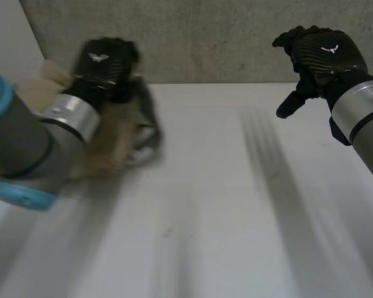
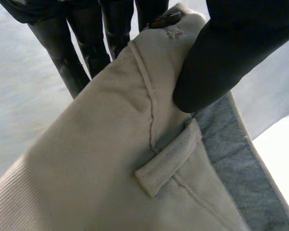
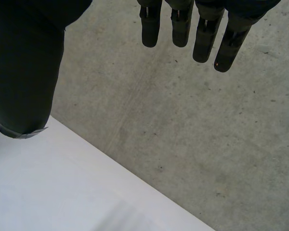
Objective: Fold the laundry.
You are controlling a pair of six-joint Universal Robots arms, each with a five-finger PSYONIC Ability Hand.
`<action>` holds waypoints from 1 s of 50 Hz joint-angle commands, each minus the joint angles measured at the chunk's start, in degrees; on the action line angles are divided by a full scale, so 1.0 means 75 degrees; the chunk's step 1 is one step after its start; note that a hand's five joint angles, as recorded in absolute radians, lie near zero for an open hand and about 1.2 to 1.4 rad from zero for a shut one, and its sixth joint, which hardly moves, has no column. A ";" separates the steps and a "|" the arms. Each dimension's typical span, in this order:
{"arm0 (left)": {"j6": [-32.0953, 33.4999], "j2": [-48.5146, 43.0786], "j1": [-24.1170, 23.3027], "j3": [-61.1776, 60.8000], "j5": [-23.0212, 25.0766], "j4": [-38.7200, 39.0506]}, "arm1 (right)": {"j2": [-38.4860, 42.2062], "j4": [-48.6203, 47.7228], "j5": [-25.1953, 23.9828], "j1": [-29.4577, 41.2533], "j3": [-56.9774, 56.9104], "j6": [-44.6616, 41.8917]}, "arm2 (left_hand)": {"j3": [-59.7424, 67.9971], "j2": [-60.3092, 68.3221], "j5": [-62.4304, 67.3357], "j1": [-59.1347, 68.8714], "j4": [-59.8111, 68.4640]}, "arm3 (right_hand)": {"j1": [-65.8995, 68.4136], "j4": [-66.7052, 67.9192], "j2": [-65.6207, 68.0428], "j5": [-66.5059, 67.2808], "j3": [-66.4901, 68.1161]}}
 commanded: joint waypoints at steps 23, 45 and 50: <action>-0.1029 0.0464 -0.0548 -0.1027 -0.0016 -0.1626 | 0.0093 0.2119 -0.0388 -0.0099 0.0114 -0.2636 | -0.7122 -0.7191 -0.6785 -0.6659 -0.7272 | -0.0186 -0.0476 -0.0378 -0.0508 -0.0345; 0.2206 0.0806 0.0332 -0.3854 -0.0695 -0.2518 | 0.1088 0.1174 -0.0600 0.0826 0.2891 -0.1807 | -0.4270 -0.4339 -0.3933 -0.3807 -0.4420 | 0.0990 0.0700 0.0798 0.0669 0.0832; 0.2206 0.0490 0.0344 -0.3913 -0.0695 -0.2226 | 0.1393 0.0692 -0.0600 0.0967 0.3009 -0.1584 | -0.4360 -0.4429 -0.4023 -0.3897 -0.4510 | 0.1147 0.0858 0.0956 0.0826 0.0989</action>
